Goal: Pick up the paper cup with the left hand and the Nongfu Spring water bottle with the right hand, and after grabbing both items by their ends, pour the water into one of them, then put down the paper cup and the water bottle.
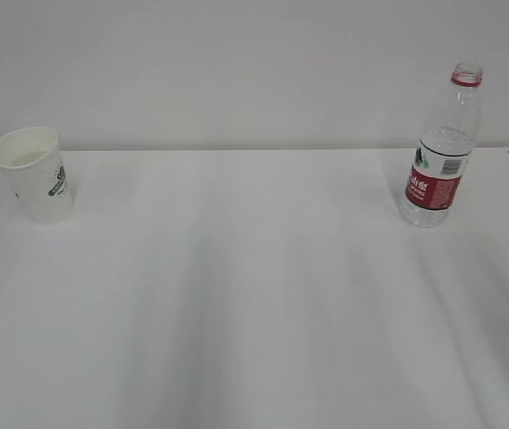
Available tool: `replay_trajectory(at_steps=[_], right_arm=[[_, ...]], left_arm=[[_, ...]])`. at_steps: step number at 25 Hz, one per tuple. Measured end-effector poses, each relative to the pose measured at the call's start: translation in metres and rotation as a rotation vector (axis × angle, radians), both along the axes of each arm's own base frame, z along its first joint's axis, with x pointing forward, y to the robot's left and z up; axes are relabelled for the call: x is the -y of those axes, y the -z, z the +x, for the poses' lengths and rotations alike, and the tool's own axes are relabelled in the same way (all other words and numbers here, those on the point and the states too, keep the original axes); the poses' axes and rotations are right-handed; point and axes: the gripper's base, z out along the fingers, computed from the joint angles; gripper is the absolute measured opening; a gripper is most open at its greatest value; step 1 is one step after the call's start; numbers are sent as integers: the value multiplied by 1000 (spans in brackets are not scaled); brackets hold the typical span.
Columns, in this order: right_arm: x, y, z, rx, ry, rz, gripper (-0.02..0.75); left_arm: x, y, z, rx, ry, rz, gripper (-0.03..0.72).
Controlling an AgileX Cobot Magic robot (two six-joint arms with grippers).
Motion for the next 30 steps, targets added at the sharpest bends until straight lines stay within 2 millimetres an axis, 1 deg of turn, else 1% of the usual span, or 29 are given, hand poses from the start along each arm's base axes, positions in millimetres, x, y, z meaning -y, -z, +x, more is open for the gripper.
replay_trajectory(at_steps=[9, 12, 16, 21, 30], right_arm=[[3, -24, -28, 10, 26, -27, 596], [4, -28, -38, 8, 35, -34, 596], [5, -35, -49, 18, 46, -39, 595], [7, -38, -60, 0, 61, -46, 594], [9, -43, -81, -9, 86, -27, 594]], left_arm=[[-2, 3, -11, -75, -31, -23, 524], [-3, 4, -13, -94, -37, -31, 524], [-4, -3, -16, -117, -51, -35, 524], [-4, -14, -19, -110, -55, -47, 524], [-5, -22, -24, -155, -66, -79, 523]])
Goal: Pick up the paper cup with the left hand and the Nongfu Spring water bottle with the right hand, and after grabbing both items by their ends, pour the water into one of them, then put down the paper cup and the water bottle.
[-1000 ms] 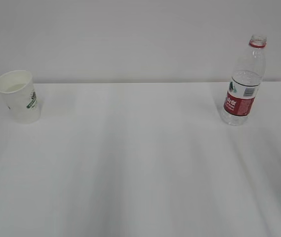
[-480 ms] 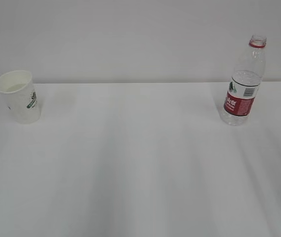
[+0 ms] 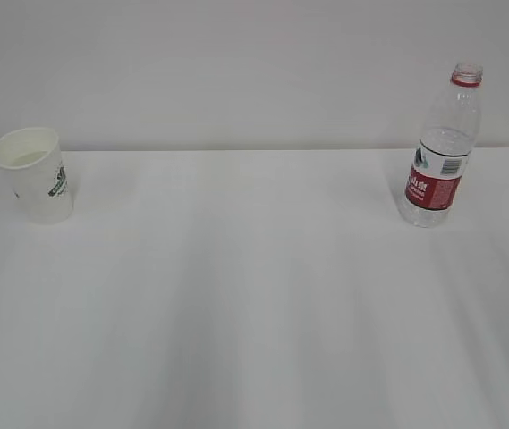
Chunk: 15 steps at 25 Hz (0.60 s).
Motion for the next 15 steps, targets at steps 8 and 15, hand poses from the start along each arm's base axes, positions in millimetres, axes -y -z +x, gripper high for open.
replay_trajectory(at_steps=[8, 15], right_arm=[[4, -18, -17, -44, 40, 7, 594], [7, -13, -26, -164, 71, 4, 594]], left_arm=[[-1, 2, -3, -51, -7, -4, 508], [0, -1, -13, -46, -3, 10, 508]])
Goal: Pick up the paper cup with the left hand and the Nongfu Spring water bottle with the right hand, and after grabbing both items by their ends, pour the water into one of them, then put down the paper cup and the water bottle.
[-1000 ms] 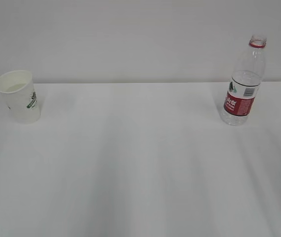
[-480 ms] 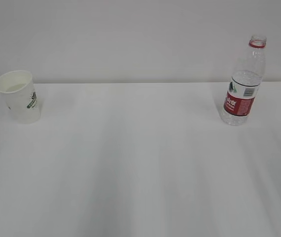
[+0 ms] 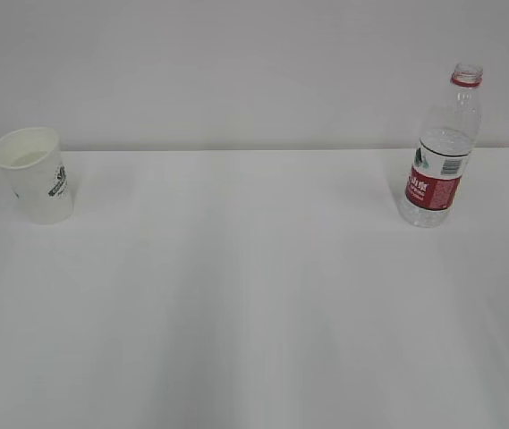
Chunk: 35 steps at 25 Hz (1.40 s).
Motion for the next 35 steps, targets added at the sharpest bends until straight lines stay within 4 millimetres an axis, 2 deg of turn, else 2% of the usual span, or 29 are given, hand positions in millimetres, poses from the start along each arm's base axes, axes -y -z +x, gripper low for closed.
replay_trajectory(at_steps=[7, 14, 35], right_arm=[[2, -4, -4, -54, 17, 0, 594], [3, -14, -8, -94, 30, -1, 594], [-5, 4, -17, -317, -30, 68, 590]], left_arm=[[0, 3, -13, -25, -8, 2, 501], [5, 11, -16, -108, 52, -12, 491], [8, 28, -29, -367, 68, -50, 465]])
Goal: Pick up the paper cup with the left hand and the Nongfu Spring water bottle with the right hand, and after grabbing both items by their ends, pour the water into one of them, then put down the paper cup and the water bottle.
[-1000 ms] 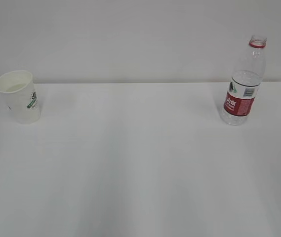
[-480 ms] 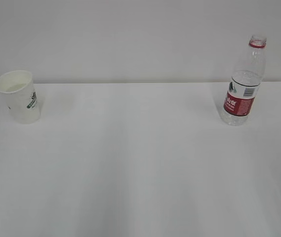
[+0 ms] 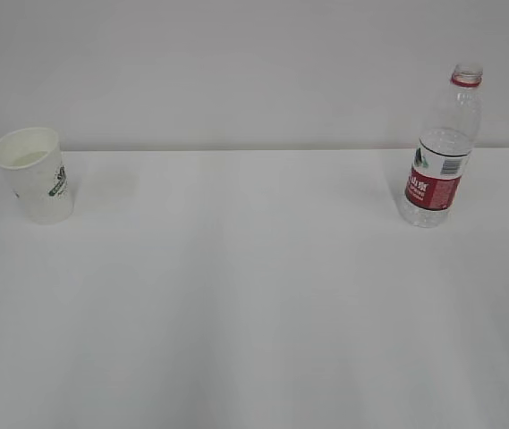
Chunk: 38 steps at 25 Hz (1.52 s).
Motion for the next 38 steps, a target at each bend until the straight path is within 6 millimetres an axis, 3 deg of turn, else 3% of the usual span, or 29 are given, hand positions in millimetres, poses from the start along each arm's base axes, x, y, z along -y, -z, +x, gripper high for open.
replay_trajectory(at_steps=[19, 30, 38], right_arm=[[-2, 13, -10, -187, -11, 25, 589], [-3, 6, -19, -275, -19, 30, 589], [-2, 12, -27, -385, -17, 12, 589]], left_arm=[[1, 33, 0, -183, 4, -13, 444], [1, 33, -1, -189, 4, -15, 442], [1, 33, -1, -189, 4, -15, 440]])
